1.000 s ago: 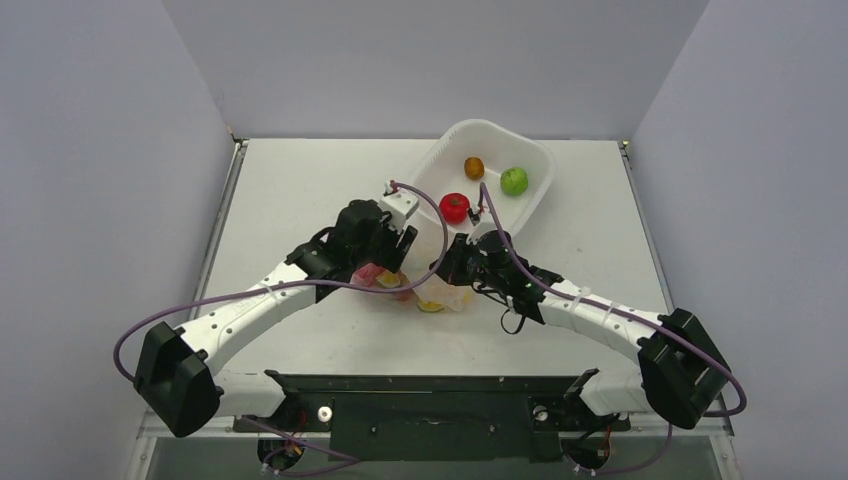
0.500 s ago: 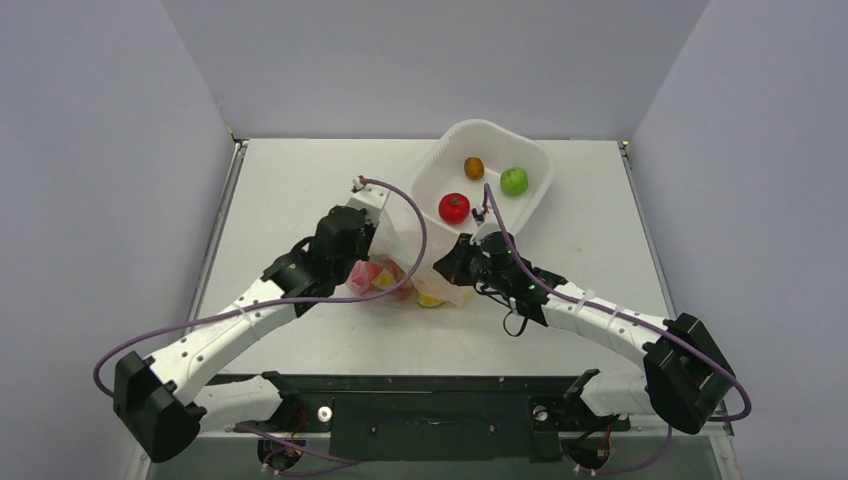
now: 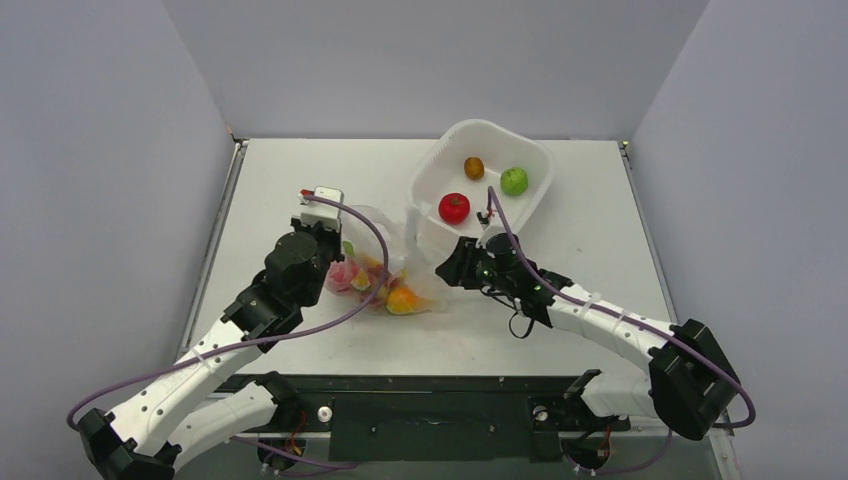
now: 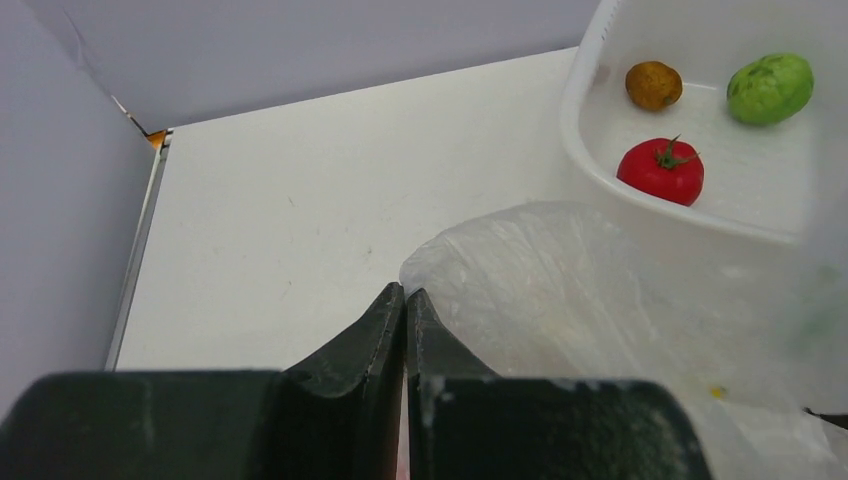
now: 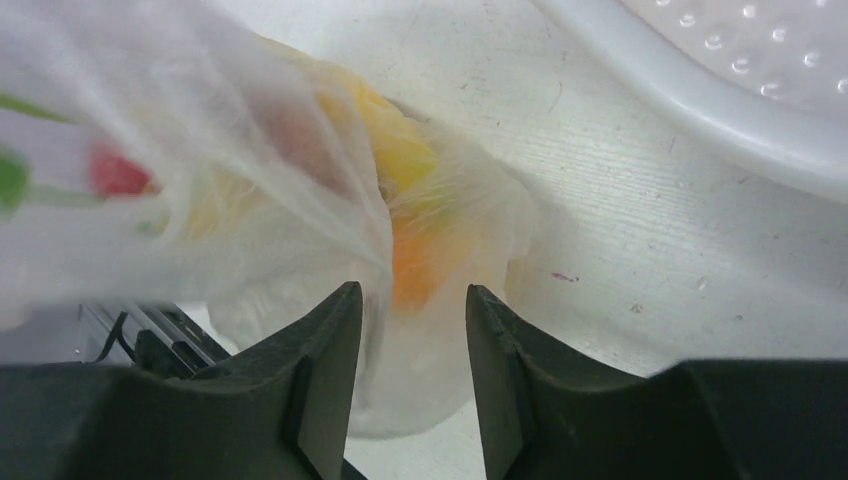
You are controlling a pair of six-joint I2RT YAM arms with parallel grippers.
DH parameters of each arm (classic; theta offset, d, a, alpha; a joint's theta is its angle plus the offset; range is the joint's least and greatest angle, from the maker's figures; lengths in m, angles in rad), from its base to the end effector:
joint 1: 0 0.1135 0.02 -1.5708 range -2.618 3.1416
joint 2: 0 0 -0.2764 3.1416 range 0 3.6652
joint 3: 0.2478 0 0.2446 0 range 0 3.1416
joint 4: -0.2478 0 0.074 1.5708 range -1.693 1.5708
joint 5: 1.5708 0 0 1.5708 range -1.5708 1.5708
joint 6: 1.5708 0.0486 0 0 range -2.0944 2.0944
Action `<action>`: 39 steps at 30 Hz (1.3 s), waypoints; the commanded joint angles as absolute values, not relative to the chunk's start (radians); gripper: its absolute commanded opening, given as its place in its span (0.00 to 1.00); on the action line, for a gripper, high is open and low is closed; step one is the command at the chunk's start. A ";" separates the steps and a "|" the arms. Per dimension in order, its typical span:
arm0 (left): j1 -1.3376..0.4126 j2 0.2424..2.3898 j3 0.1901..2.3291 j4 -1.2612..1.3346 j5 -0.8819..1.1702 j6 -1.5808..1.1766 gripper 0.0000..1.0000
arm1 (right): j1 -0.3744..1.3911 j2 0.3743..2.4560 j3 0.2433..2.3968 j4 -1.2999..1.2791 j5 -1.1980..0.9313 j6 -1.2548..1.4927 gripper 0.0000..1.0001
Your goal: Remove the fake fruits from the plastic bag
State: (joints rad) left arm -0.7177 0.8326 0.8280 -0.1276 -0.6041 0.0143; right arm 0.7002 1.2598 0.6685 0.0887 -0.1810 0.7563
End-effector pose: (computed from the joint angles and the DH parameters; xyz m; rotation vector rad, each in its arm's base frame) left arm 0.1571 -0.1005 0.3618 0.1670 1.6712 -0.0149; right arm 0.2027 0.1823 0.2356 -0.0575 2.2482 1.0361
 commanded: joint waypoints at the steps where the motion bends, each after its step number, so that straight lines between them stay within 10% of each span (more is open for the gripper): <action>1: -0.711 0.853 0.864 -0.080 -0.554 0.028 0.00 | 0.770 1.166 0.806 -0.058 -0.026 0.617 0.48; 11: -0.711 0.846 0.863 -0.081 -0.519 0.030 0.00 | 0.827 1.030 0.862 0.031 0.011 0.522 0.70; 26: -0.711 0.858 0.865 -0.086 -0.487 0.035 0.00 | 0.798 1.547 1.232 0.227 -0.140 0.743 0.70; 30: -0.710 0.865 0.869 -0.089 -0.482 0.034 0.00 | 0.745 1.563 1.177 0.304 -0.175 0.809 0.45; 31: -0.710 0.867 0.870 -0.090 -0.482 0.035 0.00 | 0.726 1.543 1.158 0.344 -0.185 0.815 0.20; 33: -0.709 0.862 0.870 -0.090 -0.486 0.034 0.00 | 0.688 1.475 1.072 0.429 -0.210 0.842 0.00; 39: -0.708 0.850 0.868 -0.087 -0.549 0.034 0.00 | 0.631 1.221 0.710 0.656 -0.420 0.778 0.00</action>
State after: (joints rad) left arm -0.7158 0.8680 0.8284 -0.1310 -0.5076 0.0315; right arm 0.6430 1.3891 0.8482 0.4011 -0.2382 0.8200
